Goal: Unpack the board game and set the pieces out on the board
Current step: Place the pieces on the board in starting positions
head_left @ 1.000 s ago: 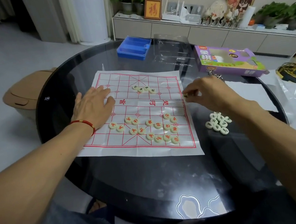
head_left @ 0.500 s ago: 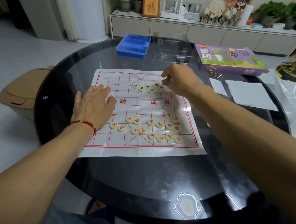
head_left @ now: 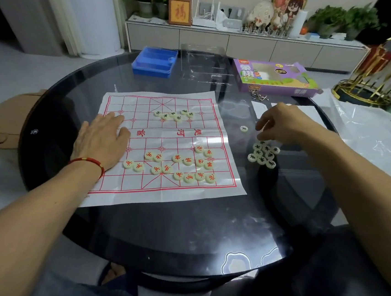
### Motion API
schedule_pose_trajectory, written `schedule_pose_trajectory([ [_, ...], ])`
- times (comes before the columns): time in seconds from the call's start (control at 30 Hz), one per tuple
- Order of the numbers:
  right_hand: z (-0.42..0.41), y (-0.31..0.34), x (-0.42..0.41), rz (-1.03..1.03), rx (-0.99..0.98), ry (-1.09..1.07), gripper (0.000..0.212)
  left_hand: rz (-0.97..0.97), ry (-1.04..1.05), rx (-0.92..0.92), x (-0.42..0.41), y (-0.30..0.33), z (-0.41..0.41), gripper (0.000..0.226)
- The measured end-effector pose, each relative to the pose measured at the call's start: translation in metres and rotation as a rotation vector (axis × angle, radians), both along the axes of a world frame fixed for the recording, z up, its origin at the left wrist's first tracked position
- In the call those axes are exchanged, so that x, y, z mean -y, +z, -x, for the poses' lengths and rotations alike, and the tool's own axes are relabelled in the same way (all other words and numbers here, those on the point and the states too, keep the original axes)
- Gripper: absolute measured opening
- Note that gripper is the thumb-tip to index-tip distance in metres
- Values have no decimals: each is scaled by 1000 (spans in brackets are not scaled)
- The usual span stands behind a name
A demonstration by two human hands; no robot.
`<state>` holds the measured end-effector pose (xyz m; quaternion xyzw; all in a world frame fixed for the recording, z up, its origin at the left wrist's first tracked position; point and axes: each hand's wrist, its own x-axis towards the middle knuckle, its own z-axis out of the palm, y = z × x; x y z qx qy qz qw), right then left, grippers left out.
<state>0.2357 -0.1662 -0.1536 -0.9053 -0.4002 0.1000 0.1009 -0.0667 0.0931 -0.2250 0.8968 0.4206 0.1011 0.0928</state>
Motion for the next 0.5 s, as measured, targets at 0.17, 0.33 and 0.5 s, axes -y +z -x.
schedule_pose_trajectory([
  [0.17,2,-5,-2,34,2,1,12,2,3,2,-1,-1,0,52],
  [0.33,-1,-12,-11,-18,52,-20,8,6,-1,2,-2,-1,0,52],
  [0.5,3,-20,-24,-72,119,27,30,11,6,-1,-2,-1,0,52],
])
